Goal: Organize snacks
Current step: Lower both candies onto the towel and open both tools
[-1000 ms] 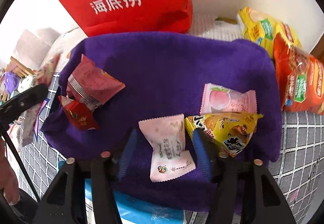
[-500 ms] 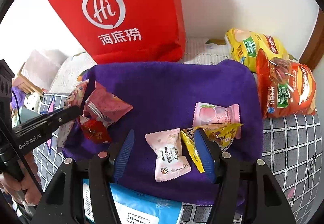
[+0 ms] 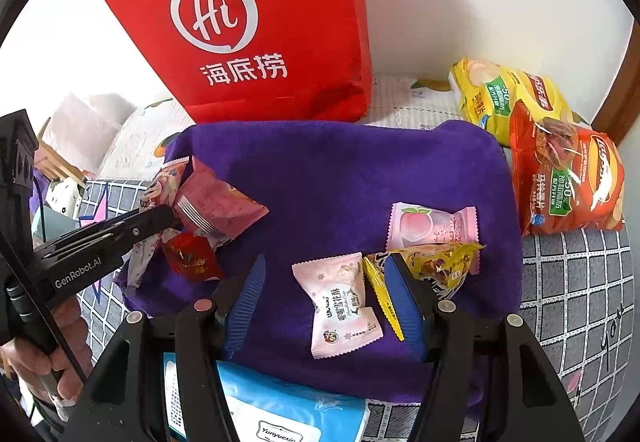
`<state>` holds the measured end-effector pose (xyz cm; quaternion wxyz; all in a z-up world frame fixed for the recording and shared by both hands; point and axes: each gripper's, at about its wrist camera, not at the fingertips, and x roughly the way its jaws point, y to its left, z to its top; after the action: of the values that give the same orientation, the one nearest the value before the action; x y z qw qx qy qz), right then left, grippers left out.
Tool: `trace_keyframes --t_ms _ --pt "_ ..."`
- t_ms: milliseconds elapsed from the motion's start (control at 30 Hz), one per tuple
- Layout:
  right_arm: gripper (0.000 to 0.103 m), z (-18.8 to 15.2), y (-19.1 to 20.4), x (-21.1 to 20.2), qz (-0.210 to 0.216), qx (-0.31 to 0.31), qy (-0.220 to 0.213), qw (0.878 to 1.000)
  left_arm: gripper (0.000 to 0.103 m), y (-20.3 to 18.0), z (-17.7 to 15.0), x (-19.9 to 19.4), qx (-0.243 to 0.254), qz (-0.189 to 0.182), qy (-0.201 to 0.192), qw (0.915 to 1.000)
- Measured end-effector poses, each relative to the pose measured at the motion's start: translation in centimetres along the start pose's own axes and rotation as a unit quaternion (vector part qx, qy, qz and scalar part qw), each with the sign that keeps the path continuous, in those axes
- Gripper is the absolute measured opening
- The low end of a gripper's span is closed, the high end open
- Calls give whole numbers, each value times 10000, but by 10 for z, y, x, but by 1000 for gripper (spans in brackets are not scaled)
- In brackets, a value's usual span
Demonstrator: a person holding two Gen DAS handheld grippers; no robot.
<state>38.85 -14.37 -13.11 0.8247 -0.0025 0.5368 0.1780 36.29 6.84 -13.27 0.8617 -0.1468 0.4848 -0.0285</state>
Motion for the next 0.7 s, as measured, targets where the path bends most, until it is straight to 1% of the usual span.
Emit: trace_keyframes --t_ms 167,433,600,633,700 --pt "62 0 1 -3 48 -8 -22 10000 23 -1 0 0 -25 -2 -51 10000" --pt "62 -1 4 -6 -99 -74 -64 9999 23 -6 -1 -6 93 -86 -170 9998" --pt "62 -1 5 -15 -110 -84 -173 9998 31 -11 -1 -14 214 -34 -359 9991" --pt "62 -1 6 -16 -116 -90 -194 9997 36 -12 -1 -16 235 -4 -400 9989" --pt "62 -1 7 -20 -120 -112 -242 9996 41 -13 0 -20 257 13 -463 9986"
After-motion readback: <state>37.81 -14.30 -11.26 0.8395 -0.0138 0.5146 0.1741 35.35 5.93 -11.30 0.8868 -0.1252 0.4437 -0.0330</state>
